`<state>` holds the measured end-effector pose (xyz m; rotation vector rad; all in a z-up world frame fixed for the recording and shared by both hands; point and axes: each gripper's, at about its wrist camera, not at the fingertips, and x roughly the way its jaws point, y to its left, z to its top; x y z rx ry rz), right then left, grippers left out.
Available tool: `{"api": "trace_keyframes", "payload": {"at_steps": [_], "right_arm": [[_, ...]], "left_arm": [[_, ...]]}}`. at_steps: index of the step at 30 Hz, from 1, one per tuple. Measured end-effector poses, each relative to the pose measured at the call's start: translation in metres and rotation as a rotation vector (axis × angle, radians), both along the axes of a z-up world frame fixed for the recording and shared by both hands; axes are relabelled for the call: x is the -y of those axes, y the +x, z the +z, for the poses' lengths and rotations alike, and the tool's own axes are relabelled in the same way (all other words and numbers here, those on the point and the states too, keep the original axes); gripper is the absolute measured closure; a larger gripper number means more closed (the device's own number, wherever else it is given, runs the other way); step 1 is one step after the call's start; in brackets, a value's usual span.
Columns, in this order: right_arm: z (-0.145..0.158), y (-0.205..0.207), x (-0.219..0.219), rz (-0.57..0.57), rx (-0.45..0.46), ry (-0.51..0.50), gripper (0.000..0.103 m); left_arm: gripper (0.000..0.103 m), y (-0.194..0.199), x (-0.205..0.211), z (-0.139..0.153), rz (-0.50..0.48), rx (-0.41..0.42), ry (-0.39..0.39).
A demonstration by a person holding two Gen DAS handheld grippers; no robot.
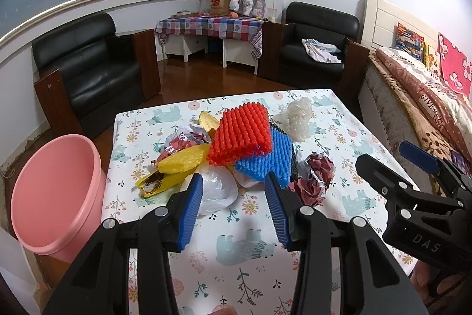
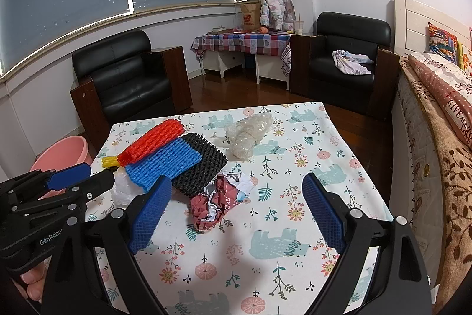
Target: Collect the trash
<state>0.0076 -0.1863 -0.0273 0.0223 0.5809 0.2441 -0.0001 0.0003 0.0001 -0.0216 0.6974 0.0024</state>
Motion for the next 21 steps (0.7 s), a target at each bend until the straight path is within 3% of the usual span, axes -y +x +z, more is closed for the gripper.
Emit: {"api": "trace_keyframes", "payload": {"at_steps": [11,21], "right_arm": [[0.002,-0.002,-0.003,0.014,0.017,-0.004,0.012],[0.005,-0.008,-0.012,0.034,0.036,-0.025,0.012]], "left_arm": [[0.060,-0.002,-0.009,0.000,0.013,0.011,-0.007],[0.060,-0.008,-0.022,0.013,0.064,0.086,-0.064]]}}
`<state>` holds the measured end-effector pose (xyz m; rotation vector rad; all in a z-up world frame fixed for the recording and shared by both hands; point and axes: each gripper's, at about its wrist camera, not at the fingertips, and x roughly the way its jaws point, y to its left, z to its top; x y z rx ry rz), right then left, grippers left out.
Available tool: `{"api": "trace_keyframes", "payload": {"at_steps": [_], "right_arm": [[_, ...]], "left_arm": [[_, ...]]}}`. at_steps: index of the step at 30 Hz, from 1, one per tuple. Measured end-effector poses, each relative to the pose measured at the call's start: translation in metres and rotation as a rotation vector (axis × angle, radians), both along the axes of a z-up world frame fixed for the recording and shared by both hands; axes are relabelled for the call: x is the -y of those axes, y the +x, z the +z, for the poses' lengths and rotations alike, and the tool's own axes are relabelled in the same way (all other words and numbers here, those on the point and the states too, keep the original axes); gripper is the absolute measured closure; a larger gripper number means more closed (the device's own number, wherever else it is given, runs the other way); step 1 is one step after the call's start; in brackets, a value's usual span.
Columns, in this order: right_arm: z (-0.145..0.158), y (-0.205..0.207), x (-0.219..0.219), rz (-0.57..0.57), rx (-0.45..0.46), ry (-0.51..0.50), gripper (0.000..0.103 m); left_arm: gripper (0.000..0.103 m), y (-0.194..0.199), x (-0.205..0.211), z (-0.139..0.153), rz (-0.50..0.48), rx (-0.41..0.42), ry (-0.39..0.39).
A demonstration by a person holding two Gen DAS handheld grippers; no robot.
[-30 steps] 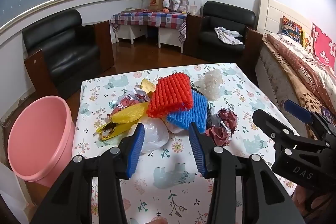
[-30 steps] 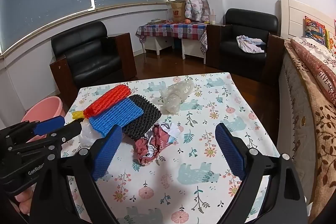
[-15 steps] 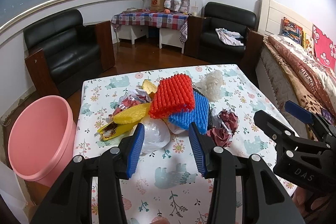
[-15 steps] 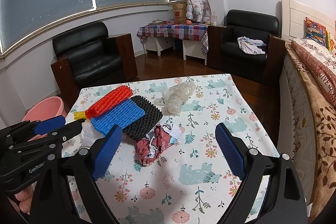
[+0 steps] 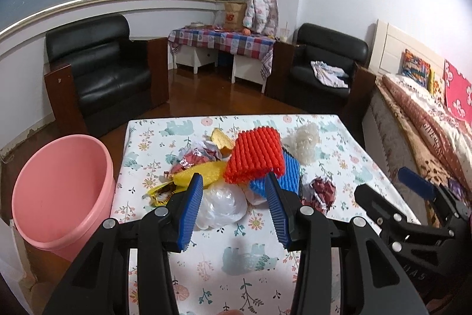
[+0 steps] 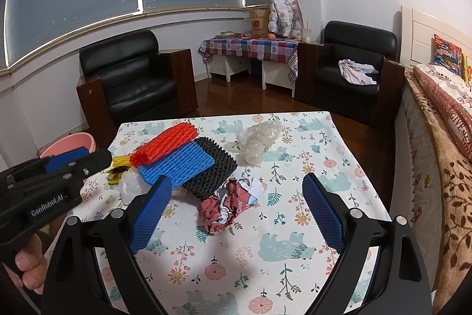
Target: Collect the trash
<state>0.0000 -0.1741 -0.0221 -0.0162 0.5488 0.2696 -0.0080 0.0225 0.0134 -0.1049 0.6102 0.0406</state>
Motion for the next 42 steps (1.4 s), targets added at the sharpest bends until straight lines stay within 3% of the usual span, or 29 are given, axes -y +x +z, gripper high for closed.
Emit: {"api": "trace_keyframes", "payload": {"at_steps": [42], "right_arm": [[0.002,-0.006,-0.014,0.014,0.010,-0.019,0.012]], "left_arm": [[0.060,-0.007,-0.013,-0.003,0.020,-0.001,-0.032]]}}
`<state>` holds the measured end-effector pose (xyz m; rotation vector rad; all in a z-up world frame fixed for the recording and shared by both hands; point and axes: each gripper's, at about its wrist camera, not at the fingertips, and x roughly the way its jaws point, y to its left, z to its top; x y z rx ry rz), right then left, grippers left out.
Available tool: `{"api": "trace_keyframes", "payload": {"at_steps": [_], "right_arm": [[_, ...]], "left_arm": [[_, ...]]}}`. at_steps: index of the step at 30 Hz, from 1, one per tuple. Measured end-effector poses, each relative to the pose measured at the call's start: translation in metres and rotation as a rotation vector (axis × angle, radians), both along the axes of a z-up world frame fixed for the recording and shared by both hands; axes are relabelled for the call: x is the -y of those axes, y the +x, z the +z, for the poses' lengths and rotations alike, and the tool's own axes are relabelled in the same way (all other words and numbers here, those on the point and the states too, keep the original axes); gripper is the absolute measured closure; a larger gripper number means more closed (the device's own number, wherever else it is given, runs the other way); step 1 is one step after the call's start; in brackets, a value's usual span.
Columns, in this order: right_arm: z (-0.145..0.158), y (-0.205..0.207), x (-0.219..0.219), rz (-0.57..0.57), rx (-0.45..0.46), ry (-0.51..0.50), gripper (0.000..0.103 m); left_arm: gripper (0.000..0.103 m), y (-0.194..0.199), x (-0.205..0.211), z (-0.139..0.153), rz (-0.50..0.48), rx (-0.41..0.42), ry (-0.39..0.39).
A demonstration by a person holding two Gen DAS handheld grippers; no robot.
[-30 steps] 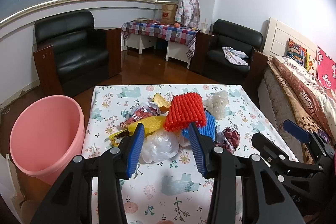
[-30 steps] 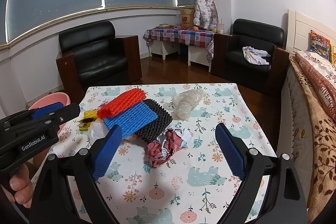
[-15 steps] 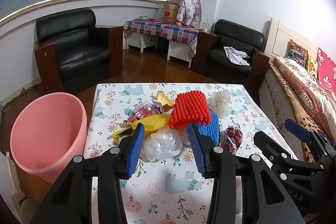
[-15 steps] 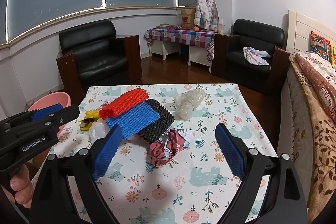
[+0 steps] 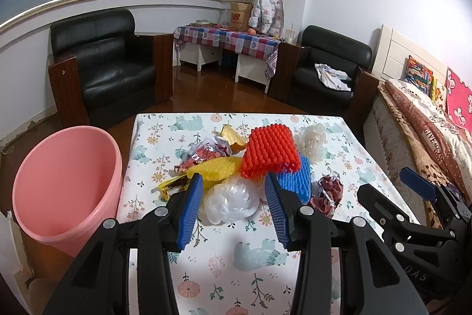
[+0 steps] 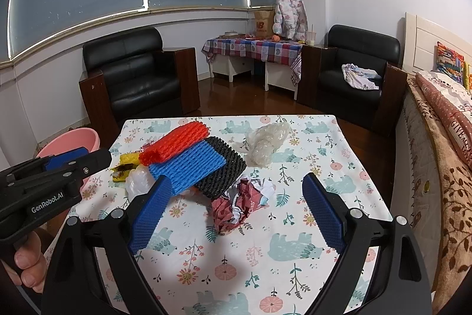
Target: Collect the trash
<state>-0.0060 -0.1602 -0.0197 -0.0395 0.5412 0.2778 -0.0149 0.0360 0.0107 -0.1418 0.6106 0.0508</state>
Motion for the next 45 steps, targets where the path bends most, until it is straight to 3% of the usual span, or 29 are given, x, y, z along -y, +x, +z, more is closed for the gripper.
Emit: {"api": "trace_keyframes", "payload": {"at_steps": [19,27,33,39,42,45], "right_arm": [[-0.014,0.016,0.000,0.001,-0.055,0.016,0.012],[-0.012,0.039,-0.008,0.080,-0.118,0.083,0.018],[0.002,0.068,-0.026,0.153,-0.158,0.165,0.023],[0.004,0.089,-0.053,0.175,-0.192,0.111,0.025],[-0.005,0.097,-0.058,0.169,-0.244,0.098,0.032],[-0.019,0.103,-0.058,0.157,-0.307,0.107,0.045]], "left_arm": [[0.060,0.012,-0.015,-0.018,-0.067,-0.052,-0.068],[0.060,0.019,-0.035,-0.024,-0.054,-0.070,-0.056],[0.060,0.042,-0.049,-0.022,-0.046,-0.091,-0.104],[0.060,0.068,-0.045,-0.031,-0.040,-0.132,-0.087],[0.060,0.079,-0.041,-0.043,-0.058,-0.172,-0.086],[0.062,0.083,-0.039,-0.049,-0.069,-0.184,-0.070]]}}
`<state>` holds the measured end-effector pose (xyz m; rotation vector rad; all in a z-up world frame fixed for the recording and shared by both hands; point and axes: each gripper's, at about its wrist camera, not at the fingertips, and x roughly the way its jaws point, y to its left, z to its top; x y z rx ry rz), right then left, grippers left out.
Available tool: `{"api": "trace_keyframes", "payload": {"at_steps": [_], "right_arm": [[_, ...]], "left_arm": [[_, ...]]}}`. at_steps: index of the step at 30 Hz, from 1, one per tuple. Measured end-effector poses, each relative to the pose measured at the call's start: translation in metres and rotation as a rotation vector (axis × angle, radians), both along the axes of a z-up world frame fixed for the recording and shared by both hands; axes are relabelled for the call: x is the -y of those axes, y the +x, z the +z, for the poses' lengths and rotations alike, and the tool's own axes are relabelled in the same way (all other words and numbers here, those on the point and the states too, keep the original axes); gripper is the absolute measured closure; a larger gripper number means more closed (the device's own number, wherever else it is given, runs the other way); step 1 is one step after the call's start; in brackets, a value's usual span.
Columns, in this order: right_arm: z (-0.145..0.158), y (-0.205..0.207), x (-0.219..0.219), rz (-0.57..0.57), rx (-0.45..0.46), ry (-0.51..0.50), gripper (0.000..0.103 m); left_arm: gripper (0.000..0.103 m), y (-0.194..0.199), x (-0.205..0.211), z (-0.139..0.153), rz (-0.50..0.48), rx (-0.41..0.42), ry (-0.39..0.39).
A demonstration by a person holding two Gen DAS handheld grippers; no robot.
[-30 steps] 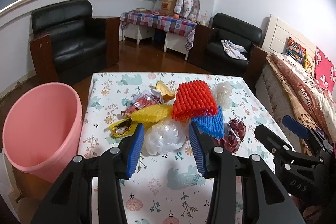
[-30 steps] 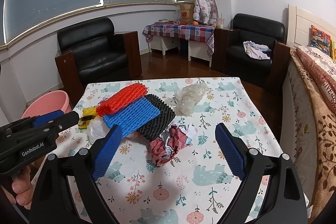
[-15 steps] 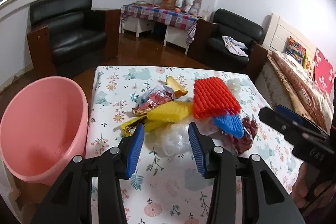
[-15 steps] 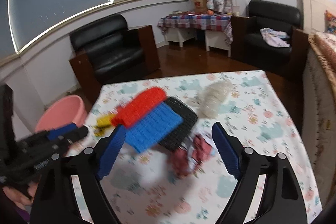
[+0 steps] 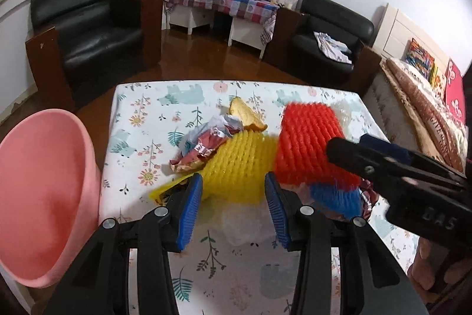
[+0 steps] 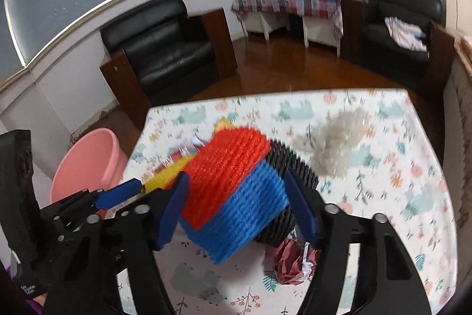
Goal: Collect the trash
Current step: 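Close the right tool on the red foam net while the left tool grasps the yellow foam net, then carry the red net in the right tool while the left tool carries the yellow net to the bucket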
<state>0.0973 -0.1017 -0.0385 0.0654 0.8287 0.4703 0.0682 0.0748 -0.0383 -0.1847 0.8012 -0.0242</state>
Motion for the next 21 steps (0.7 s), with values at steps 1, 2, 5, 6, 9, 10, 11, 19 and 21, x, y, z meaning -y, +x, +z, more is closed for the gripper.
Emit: {"api": "trace_keyframes", "payload": {"at_steps": [1,2,5,6,9,10,11,19,21], "right_arm": [[-0.003,0.001,0.001,-0.002,-0.016,0.005,0.052],[-0.007,0.002,0.002,-0.004,-0.032,0.013,0.059],[-0.013,0.002,0.005,0.005,-0.047,0.029,0.075],[-0.012,0.000,0.005,0.008,-0.044,0.031,0.077],[-0.010,-0.005,0.006,0.010,-0.031,0.025,0.086],[-0.010,-0.005,0.007,0.008,-0.029,0.024,0.089],[-0.009,-0.007,0.008,0.005,-0.026,0.024,0.090],[0.013,-0.025,0.024,-0.027,0.036,0.055,0.092],[0.021,-0.030,0.026,-0.026,0.058,0.058,0.092]], "left_arm": [[0.065,0.000,0.000,0.000,0.002,0.007,0.005],[0.071,0.000,0.001,-0.001,0.000,0.015,0.010],[0.084,0.000,0.003,-0.003,-0.012,0.020,0.016],[0.092,0.000,0.004,-0.003,-0.018,0.023,0.018],[0.100,-0.002,0.005,-0.002,-0.026,0.035,0.021],[0.100,-0.004,0.005,-0.001,-0.028,0.040,0.019],[0.101,-0.006,0.005,0.001,-0.030,0.046,0.015],[0.102,-0.031,-0.001,0.023,-0.030,0.120,-0.019],[0.102,-0.040,-0.005,0.031,-0.023,0.143,-0.033]]}}
